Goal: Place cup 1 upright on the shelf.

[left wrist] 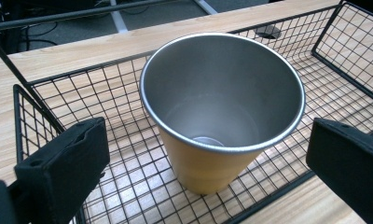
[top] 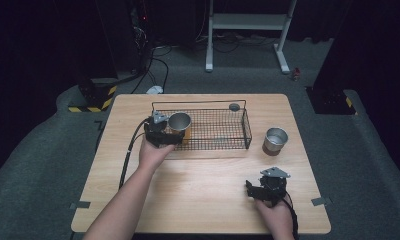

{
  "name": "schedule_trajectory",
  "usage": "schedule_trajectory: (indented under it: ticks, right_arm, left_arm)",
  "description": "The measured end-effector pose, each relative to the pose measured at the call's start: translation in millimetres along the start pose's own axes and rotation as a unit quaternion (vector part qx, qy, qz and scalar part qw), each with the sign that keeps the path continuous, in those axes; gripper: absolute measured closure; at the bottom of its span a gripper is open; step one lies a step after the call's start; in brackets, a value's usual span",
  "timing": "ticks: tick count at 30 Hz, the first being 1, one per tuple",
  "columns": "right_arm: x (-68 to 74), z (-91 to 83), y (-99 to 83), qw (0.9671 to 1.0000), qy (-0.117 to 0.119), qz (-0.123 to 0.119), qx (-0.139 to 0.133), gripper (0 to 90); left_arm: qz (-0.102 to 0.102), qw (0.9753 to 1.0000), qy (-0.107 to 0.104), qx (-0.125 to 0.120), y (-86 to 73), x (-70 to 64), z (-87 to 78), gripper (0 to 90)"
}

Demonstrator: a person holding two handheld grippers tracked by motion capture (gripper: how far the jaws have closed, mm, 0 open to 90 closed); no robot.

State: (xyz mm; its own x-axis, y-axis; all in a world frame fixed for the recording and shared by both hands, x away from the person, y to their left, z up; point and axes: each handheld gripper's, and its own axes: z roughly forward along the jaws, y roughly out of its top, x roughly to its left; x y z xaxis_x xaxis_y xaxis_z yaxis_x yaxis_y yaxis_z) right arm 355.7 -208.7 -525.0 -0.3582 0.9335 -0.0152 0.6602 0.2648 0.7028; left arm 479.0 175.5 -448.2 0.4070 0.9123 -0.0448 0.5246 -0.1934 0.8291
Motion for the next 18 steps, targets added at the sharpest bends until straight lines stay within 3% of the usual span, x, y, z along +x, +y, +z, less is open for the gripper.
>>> schedule_trajectory:
  ticks: [18]
  right_arm:
    - [0.0,0.0,0.0,1.0,0.0,0.0,0.0,11.2]
  left_arm:
    - [0.005,0.9999,-0.013,-0.002,-12.8,-1.3,-16.6,0.6]
